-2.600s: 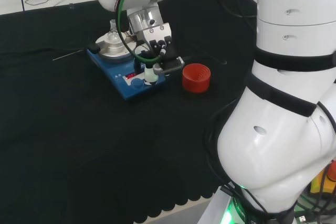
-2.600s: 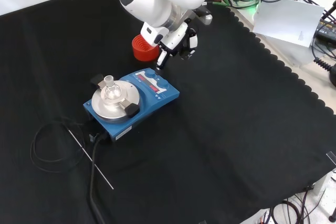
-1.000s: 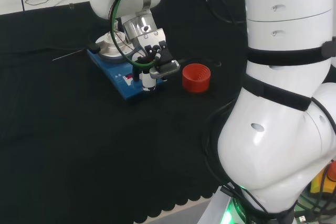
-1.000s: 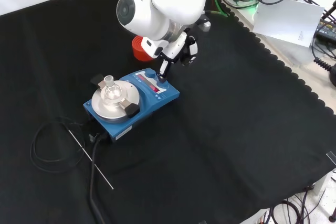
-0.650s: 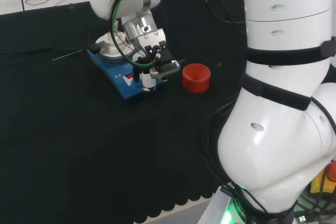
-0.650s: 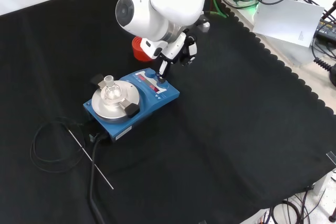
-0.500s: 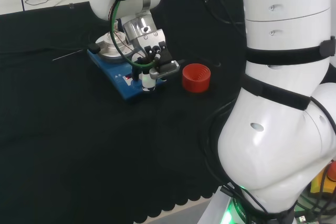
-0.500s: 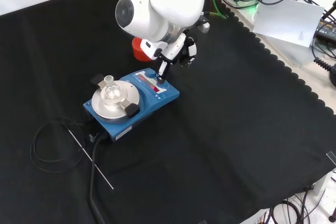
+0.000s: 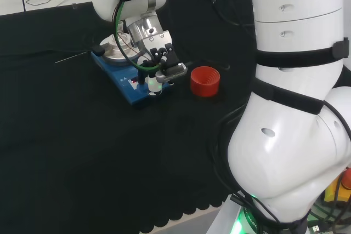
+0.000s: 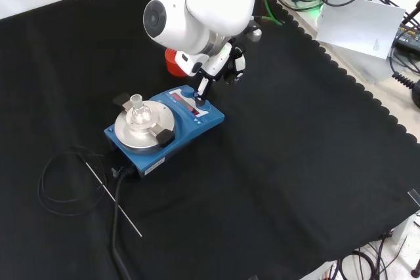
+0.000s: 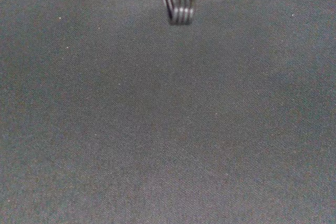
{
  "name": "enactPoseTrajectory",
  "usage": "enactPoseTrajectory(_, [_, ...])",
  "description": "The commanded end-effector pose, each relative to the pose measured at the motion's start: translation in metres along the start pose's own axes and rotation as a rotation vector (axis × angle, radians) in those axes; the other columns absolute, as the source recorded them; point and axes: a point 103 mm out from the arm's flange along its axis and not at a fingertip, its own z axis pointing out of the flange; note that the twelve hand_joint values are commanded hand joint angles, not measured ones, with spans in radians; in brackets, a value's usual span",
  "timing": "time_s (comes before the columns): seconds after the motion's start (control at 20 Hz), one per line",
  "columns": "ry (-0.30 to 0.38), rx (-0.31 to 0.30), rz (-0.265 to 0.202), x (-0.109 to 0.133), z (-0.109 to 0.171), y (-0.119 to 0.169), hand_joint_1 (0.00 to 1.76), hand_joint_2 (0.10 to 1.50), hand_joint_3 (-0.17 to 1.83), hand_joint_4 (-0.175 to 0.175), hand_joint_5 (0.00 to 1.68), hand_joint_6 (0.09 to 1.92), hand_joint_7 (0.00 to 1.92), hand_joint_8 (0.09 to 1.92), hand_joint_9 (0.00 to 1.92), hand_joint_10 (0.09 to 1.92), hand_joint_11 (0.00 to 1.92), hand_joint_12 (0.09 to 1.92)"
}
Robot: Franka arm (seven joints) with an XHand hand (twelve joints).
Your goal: Turn on the heater.
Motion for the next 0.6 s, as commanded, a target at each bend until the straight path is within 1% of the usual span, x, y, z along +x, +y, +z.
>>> enactPoseTrajectory(0.05, [0.008, -0.018, -0.002, -0.001, -0.005, -0.004, 1.39, 0.68, 1.02, -0.016, 0.4, 0.3, 1.51, 1.58, 1.63, 1.47, 1.17, 1.32])
enactPoseTrajectory(0.4, [0.029, -0.066, 0.003, -0.008, -0.02, -0.014, 1.39, 0.68, 1.02, -0.018, 0.39, 0.35, 1.51, 1.58, 1.64, 1.46, 1.17, 1.32])
enactPoseTrajectory(0.6, [0.036, -0.073, 0.004, -0.01, -0.023, -0.016, 1.39, 0.68, 1.02, -0.018, 0.38, 0.38, 1.51, 1.58, 1.64, 1.46, 1.17, 1.32])
